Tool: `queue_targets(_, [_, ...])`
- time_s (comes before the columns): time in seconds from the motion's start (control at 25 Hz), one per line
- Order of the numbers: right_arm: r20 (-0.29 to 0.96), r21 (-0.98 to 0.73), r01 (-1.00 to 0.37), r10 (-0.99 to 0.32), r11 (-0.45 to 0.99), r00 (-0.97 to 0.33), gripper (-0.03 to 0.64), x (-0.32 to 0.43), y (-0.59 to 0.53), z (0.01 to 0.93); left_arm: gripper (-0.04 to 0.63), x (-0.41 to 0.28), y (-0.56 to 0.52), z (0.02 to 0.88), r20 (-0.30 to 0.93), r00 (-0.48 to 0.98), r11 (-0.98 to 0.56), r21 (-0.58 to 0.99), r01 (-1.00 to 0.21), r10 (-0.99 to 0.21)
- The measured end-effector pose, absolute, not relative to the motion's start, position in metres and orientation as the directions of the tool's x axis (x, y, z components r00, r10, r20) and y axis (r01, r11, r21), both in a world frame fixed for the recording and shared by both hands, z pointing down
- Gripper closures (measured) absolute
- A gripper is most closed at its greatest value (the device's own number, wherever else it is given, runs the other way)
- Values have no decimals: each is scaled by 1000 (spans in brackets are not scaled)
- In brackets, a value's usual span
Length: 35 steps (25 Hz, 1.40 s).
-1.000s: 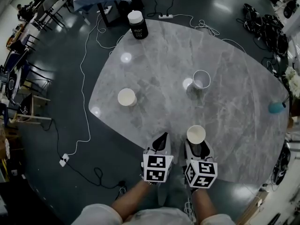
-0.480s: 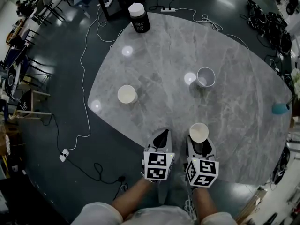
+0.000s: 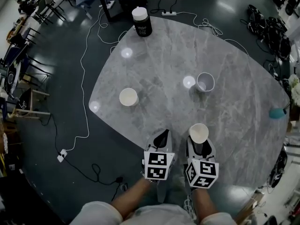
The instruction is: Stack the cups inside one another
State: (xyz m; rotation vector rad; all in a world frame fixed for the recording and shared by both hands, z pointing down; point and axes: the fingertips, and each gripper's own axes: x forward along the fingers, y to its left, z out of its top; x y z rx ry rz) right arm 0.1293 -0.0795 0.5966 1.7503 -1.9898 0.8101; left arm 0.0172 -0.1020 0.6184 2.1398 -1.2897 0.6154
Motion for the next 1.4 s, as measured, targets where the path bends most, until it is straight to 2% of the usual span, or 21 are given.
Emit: queue_targets(1.4, [487, -162, -981, -857, 103, -170, 397, 153, -171, 488, 600, 47, -188, 515, 506, 452, -394, 225, -891, -734])
